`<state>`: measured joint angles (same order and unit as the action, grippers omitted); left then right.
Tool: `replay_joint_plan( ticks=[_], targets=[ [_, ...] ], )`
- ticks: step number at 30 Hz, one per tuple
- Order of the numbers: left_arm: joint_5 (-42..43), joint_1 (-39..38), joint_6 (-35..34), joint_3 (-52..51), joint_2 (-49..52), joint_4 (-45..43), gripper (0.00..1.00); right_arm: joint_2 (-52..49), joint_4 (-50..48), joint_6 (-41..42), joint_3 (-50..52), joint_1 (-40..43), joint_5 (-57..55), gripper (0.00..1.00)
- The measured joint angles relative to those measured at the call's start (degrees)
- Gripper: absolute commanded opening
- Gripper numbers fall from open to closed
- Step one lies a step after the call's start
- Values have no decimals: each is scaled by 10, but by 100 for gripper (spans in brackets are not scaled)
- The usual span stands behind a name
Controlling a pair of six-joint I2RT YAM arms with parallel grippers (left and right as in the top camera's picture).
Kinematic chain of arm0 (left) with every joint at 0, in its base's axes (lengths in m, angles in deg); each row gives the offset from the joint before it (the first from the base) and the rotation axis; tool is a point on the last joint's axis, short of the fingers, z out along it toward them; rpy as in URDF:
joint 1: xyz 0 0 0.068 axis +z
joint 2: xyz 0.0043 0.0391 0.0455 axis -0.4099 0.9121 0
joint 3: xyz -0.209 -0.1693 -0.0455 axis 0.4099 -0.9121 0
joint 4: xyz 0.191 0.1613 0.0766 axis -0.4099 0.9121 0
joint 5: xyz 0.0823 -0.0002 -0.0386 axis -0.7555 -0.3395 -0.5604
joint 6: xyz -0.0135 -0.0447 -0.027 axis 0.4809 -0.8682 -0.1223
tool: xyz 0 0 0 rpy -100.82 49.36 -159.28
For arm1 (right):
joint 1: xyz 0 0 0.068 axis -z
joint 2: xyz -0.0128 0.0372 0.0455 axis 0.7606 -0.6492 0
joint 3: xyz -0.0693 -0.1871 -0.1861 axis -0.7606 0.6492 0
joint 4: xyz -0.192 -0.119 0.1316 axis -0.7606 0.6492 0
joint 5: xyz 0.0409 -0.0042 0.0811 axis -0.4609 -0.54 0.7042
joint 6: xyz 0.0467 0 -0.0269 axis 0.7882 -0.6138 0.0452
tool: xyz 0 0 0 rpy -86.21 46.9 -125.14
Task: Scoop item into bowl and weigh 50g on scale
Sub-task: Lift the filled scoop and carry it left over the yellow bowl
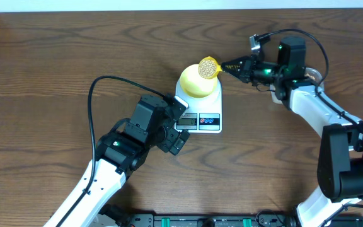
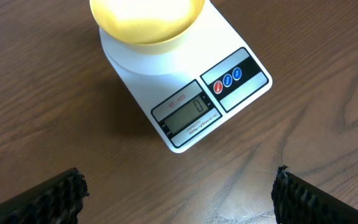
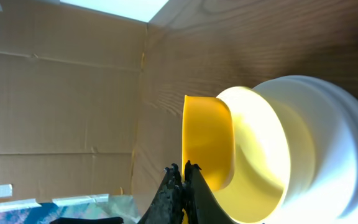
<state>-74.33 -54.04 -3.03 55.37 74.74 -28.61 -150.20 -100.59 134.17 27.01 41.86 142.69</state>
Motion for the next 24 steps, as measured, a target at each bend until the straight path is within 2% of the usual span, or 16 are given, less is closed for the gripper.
replay_joint_plan(
  ticks=[7, 24],
  targets=[
    [0, 0, 0, 0, 0, 0, 98, 0, 0, -32, 0, -12, -21, 1],
    [0, 0, 0, 0, 0, 0, 98, 0, 0, -192, 0, -28, -33, 1]
  ],
)
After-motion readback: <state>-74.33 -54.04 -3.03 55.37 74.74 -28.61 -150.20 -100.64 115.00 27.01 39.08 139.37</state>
